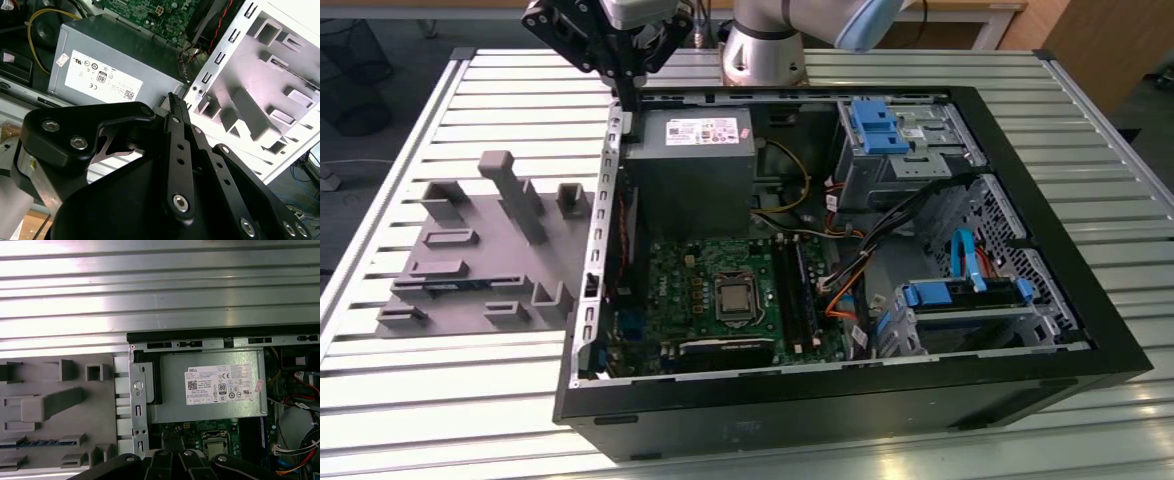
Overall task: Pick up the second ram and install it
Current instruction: 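Reach for the second ram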
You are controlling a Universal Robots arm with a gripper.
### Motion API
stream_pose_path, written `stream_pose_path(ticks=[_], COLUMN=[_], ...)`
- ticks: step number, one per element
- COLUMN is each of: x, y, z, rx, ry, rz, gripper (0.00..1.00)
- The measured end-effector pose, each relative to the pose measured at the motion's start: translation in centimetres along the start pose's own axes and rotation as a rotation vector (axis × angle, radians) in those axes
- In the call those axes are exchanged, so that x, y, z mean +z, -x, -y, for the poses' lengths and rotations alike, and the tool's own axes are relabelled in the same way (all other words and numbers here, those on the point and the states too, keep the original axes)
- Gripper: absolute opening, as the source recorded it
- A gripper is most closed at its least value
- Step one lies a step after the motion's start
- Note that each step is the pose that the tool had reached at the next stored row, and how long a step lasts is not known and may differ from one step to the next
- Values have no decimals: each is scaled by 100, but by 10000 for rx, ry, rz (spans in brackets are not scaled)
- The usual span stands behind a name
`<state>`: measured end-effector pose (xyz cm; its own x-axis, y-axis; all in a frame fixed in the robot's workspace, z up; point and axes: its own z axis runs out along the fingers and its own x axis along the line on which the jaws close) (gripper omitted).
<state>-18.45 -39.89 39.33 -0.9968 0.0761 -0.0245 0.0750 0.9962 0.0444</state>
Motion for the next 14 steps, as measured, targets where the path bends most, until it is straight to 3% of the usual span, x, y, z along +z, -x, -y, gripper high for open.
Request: stream_pose_path(ticks=[8,14], x=[0,-2], y=[-3,-69], z=[0,8], rx=[1,1], ry=[0,1], rz=[0,1], gripper=[11,11])
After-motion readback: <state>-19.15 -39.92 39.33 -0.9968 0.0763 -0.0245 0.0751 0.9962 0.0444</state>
